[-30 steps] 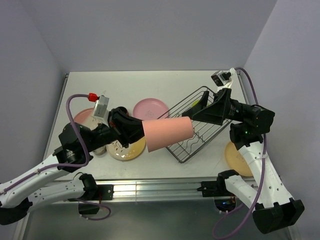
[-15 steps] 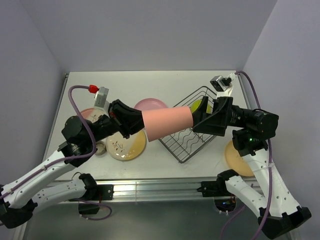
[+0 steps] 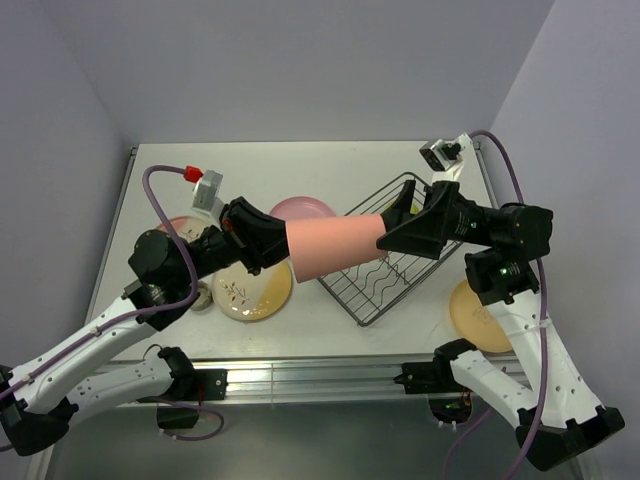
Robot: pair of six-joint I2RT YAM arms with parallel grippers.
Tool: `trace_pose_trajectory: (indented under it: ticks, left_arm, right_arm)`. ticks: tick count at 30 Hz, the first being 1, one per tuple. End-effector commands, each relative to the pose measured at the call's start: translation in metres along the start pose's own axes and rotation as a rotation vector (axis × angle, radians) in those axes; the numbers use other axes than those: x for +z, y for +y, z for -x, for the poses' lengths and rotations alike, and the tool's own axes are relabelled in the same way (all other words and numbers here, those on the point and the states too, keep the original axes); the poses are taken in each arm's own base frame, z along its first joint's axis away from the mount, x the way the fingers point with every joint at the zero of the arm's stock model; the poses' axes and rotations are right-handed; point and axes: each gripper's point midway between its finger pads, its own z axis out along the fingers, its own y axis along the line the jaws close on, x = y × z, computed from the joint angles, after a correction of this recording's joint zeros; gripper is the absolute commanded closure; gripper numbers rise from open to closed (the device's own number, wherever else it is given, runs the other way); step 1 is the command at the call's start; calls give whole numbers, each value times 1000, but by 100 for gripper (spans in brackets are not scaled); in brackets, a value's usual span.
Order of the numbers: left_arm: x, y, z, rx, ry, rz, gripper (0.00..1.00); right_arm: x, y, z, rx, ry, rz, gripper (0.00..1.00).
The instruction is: Load the mixed dishes into the dish rack
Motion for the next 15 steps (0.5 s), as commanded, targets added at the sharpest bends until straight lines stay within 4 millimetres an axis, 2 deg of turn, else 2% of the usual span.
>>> trace_pose_trajectory:
  ticks: [1, 7, 9, 10, 13, 15]
  left_arm:
    - [-2, -14, 10, 9, -36, -59, 100]
    - [0, -11, 9, 5, -35, -60, 100]
    - [2, -9, 9, 2, -34, -53, 100]
    - [2, -7, 8, -1, -34, -49, 100]
    - [2, 0, 10, -11, -37, -25, 100]
    - [3, 3, 11, -13, -38, -12, 100]
  right_arm:
    - [3, 12, 8, -60, -14, 10, 2]
    - [4, 12, 8, -57, -15, 7, 4]
    - [4, 11, 8, -61, -14, 2, 9]
    - [4, 12, 7, -62, -13, 4, 12]
    - [3, 15, 4, -64, -7, 13, 34]
    - [4, 18, 0, -65, -1, 19, 37]
